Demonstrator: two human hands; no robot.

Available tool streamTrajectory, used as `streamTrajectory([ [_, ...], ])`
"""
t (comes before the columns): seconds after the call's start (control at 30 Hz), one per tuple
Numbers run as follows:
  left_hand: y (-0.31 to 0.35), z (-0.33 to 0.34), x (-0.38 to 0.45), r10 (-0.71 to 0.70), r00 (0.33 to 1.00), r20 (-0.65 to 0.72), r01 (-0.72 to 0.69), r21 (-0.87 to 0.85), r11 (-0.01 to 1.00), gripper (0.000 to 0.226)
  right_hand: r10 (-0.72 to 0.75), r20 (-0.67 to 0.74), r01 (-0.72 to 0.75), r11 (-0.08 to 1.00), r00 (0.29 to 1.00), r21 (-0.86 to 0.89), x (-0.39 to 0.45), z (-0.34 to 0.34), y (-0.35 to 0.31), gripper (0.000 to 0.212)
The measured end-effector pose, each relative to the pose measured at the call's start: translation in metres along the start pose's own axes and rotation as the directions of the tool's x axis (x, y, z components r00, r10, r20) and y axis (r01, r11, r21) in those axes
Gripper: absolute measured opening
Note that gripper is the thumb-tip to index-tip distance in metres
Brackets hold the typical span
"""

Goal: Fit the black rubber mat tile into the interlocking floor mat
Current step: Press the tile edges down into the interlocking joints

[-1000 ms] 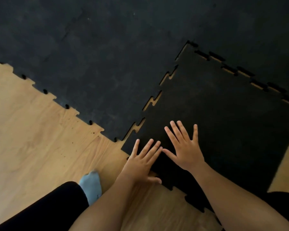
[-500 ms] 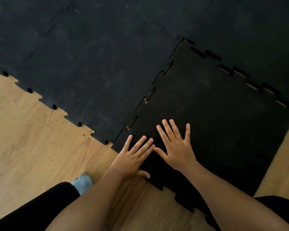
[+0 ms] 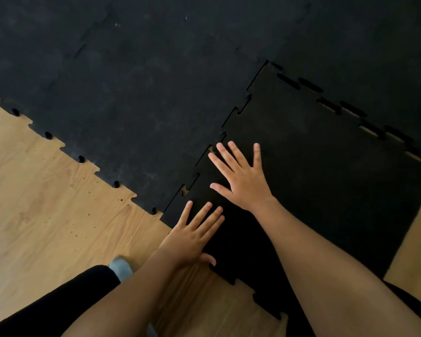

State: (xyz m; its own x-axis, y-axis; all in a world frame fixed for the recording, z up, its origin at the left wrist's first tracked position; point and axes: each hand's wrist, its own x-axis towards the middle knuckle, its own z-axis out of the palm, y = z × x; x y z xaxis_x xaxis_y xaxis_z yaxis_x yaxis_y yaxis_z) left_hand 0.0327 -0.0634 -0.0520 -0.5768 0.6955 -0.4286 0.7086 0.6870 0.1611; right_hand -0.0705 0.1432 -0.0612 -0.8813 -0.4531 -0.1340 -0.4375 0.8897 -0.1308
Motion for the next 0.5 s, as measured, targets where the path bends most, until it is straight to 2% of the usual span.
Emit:
streamTrajectory([
  [0.13,-0.005,0.003,0.003,0.036,0.999,0.016,-0.035,-0.036,0.999,0.096,0.042,-0.015,-0.042,0.999,0.999,0.020,0.004,0.007,0.017,0.085],
  [0.33,-0.009,0.006,0.004,0.089,0.995,0.036,-0.089,0.004,0.996,0.095,0.000,-0.044,0.002,0.999,0.999,0.041,0.005,0.013,0.020,0.089],
  [0.5,-0.006,0.007,0.004,0.090,0.996,-0.002,-0.090,0.042,0.995,0.098,0.000,-0.031,0.002,0.998,1.000,0.056,0.003,0.006,0.017,0.090],
])
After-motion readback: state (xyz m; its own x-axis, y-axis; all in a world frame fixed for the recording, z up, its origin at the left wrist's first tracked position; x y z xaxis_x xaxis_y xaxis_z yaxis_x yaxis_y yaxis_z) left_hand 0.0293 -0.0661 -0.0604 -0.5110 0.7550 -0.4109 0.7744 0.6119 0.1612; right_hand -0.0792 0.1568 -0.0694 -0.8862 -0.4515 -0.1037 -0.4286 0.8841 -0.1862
